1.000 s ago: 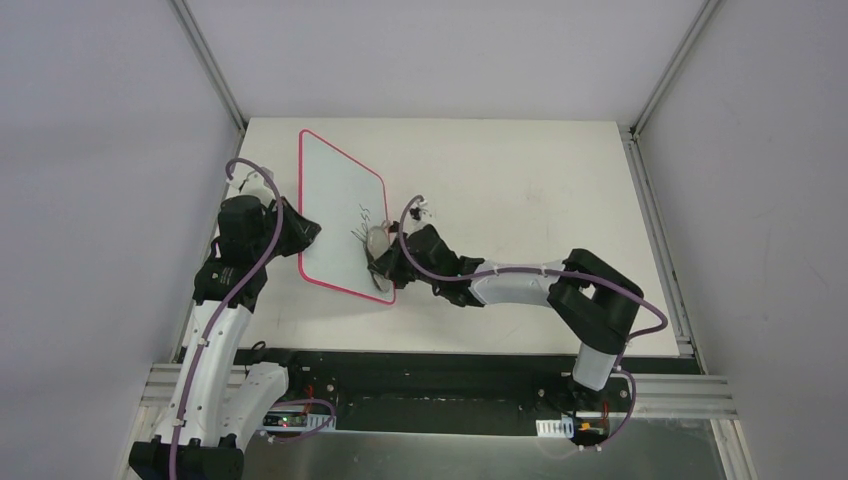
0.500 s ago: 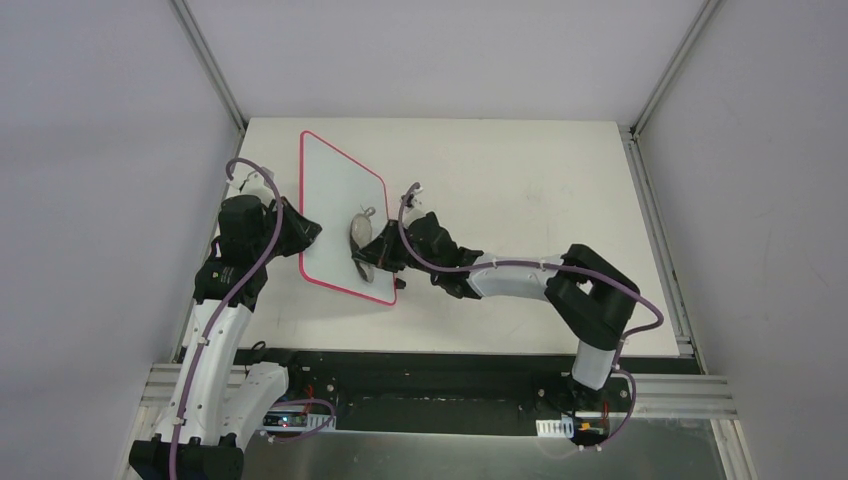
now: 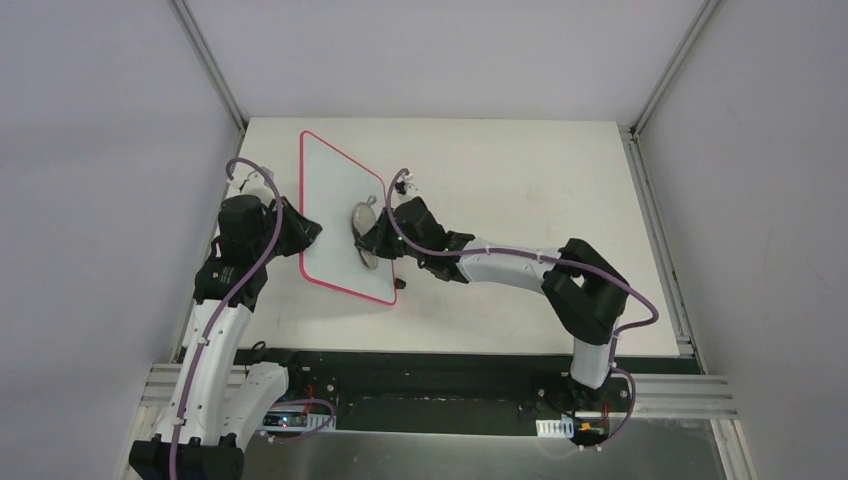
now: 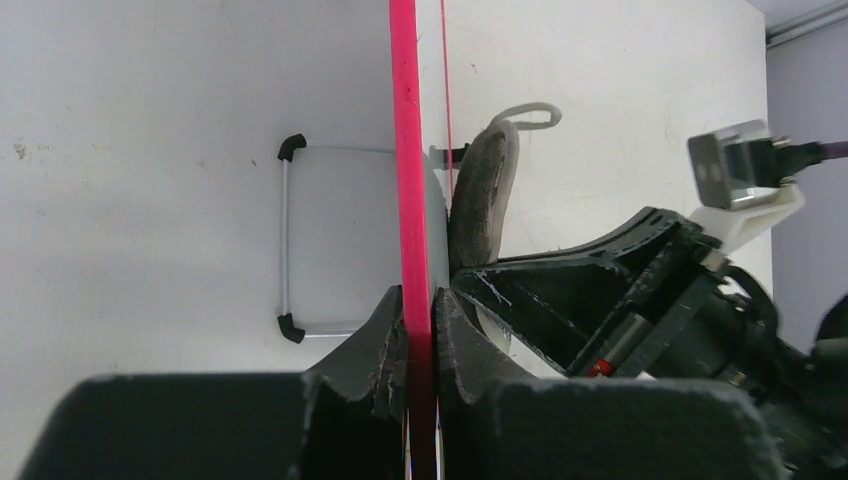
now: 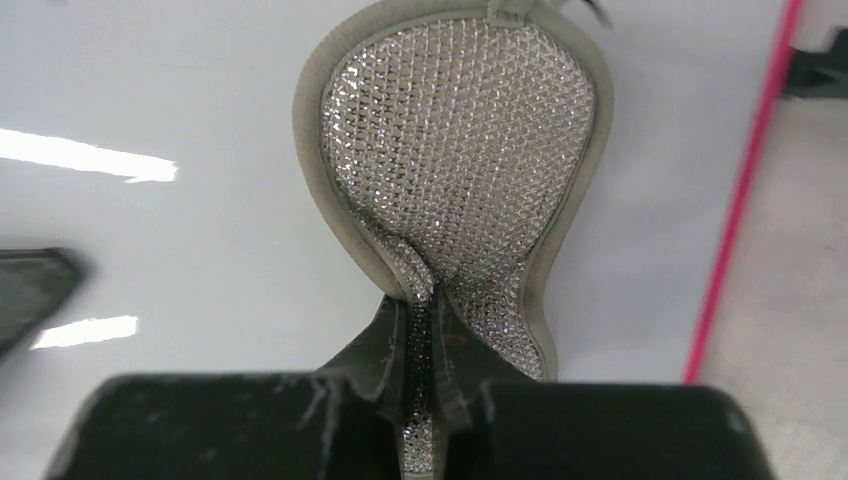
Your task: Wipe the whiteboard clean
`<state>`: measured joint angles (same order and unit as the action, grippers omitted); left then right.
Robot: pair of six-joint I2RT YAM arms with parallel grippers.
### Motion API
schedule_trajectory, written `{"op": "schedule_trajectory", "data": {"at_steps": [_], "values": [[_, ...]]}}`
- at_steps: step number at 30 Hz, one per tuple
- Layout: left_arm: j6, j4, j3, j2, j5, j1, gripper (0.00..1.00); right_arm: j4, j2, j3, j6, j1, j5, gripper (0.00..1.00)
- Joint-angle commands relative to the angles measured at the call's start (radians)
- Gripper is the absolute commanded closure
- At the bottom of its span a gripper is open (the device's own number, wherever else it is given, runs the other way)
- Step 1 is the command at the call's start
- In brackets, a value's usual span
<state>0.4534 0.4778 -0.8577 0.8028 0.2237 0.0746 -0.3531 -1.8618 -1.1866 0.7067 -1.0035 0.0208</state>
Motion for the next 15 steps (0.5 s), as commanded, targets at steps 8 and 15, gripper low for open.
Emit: {"op": "schedule_trajectory", "data": {"at_steps": [8,15], "values": [[-0.136,0.214,0.087,0.060,0.054,0.039,1.00,-0.049,-0.023,-0.130,-0.048,-0.051,-0.065,1.00],[-0.135,0.213,0.088,0.051,0.059,0.039,1.00,-0.196,-0.102,0.140,0.062,0.067,-0.103,1.00]]}}
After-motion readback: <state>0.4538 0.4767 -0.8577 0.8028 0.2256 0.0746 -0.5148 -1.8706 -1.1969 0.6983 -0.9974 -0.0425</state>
